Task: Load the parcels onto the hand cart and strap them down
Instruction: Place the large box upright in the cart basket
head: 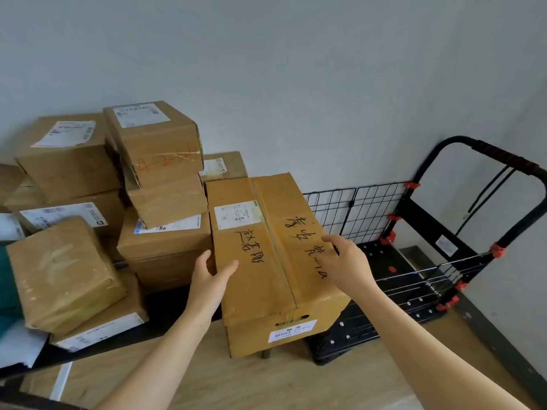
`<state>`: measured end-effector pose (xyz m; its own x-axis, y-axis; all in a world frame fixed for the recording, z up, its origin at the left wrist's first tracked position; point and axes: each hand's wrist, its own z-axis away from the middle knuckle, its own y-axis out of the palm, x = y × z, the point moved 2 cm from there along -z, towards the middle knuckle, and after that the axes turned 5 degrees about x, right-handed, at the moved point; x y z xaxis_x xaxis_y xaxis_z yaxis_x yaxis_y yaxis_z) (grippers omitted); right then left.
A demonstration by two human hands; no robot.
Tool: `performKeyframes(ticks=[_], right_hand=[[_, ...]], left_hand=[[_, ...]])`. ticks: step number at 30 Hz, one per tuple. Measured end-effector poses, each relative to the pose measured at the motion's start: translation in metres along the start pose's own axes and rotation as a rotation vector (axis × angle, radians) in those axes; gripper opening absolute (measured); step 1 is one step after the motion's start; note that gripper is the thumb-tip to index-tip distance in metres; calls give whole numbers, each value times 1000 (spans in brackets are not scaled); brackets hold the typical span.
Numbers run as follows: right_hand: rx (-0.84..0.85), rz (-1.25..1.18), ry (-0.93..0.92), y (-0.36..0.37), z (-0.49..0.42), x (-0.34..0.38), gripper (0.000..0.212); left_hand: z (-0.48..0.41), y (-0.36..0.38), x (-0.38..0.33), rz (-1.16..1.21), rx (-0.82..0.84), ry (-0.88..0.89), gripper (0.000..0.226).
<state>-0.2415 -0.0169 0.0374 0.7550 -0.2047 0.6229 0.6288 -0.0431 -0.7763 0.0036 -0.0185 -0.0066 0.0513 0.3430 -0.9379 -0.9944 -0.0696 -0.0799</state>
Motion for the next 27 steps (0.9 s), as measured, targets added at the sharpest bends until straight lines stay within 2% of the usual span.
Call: performKeyframes(ticks=[3,6,13,17,20,22,25,27], right_hand=[[36,1,74,1,-2,-12,52],[123,-72,136,4,-4,-21,54],[224,-169,209,10,-23,-28,59],[282,-268,283,8,-30,-36,52],[238,-274,298,-2,-38,-44,48],[121,-385,344,-8,-42,-52,43],[-19,-767,611,-7,-35,-68,40],[-15,-873,710,-1,-28,-74,39]], left_hand=[[-8,4,10,144,105,-151,58],[-15,7,17,193,134,-253,58],[-22,14,14,211,96,-270,53],[-21,26,15,262,57,-301,50],[-19,41,18,293,12,-303,49],[-19,50,19,303,-22,-310,51],[-22,57,17,299,-66,-322,50],[-24,59,15,301,-77,-333,50]])
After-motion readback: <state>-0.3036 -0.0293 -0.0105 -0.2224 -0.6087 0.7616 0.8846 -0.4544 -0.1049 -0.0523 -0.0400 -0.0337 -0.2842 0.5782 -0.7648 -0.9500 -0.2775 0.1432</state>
